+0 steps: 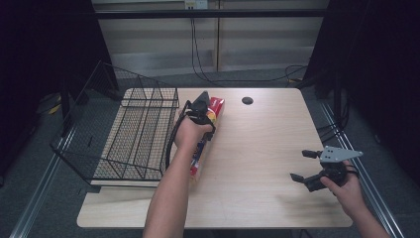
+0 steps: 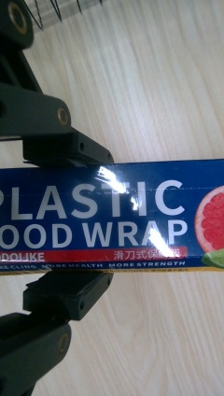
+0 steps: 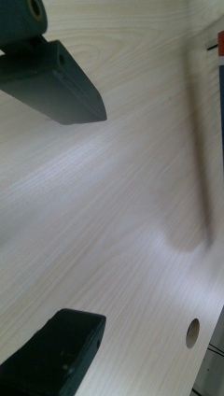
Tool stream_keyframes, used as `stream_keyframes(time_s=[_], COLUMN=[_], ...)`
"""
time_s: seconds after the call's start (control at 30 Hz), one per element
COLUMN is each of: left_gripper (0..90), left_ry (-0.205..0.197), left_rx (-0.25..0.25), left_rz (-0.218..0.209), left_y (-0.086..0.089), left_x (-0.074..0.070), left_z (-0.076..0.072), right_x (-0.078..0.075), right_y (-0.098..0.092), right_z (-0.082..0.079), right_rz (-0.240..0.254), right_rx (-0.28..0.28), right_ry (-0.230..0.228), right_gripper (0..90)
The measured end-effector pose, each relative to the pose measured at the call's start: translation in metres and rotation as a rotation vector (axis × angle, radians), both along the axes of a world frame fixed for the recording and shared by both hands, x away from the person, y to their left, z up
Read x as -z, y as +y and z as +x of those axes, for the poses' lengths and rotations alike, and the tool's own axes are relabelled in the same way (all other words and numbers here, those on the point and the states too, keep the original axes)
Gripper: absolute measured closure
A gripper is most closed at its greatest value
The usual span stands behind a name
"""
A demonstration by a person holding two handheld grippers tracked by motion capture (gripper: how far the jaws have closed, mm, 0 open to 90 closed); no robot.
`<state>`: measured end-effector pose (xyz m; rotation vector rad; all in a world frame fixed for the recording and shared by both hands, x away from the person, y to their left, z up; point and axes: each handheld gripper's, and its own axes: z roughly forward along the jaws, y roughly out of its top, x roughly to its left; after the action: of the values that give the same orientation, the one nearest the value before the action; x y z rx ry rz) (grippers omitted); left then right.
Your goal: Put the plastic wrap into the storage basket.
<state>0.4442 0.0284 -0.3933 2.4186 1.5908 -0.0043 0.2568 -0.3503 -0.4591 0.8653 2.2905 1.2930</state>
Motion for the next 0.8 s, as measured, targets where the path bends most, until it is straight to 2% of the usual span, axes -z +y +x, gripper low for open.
stream_keyframes(time_s=[0.1, 0.2, 0.23, 0.4, 0.5, 0.53, 0.63, 0.8], left_gripper=[45.3, 45.3, 45.3, 45.3, 45.3, 45.2, 45.2, 45.2], left_ry=[0.004, -0.003, -0.004, -0.002, -0.006, -0.008, -0.003, -0.012], left_rx=[-0.015, -0.004, -0.017, -0.020, -0.023, -0.032, -0.024, -0.037], left_rz=[-0.013, 0.001, -0.002, -0.006, 0.005, -0.005, 0.016, 0.008], left_y=[0.004, 0.007, 0.007, 0.014, 0.016, 0.017, 0.021, 0.028], left_x=[-0.011, -0.020, -0.023, -0.039, -0.045, -0.046, -0.052, -0.060], left_z=[-0.001, -0.001, -0.002, -0.002, -0.003, -0.003, -0.003, -0.003], right_x=[0.000, 0.000, 0.000, -0.001, -0.001, -0.001, -0.001, -0.001], right_y=[0.000, 0.001, 0.001, 0.001, 0.001, 0.001, 0.001, 0.001], right_z=[0.000, 0.000, 0.000, 0.000, 0.000, 0.000, 0.000, 0.000], right_rz=[0.001, -0.001, 0.000, 0.003, 0.003, 0.003, 0.001, 0.004], right_rx=[0.000, -0.003, -0.005, 0.005, 0.006, 0.005, 0.004, 0.004], right_ry=[-0.001, 0.004, 0.004, 0.000, -0.006, -0.006, -0.006, -0.006], right_gripper=[3.2, 3.2, 3.2, 3.1, 3.1, 3.2, 3.2, 3.2])
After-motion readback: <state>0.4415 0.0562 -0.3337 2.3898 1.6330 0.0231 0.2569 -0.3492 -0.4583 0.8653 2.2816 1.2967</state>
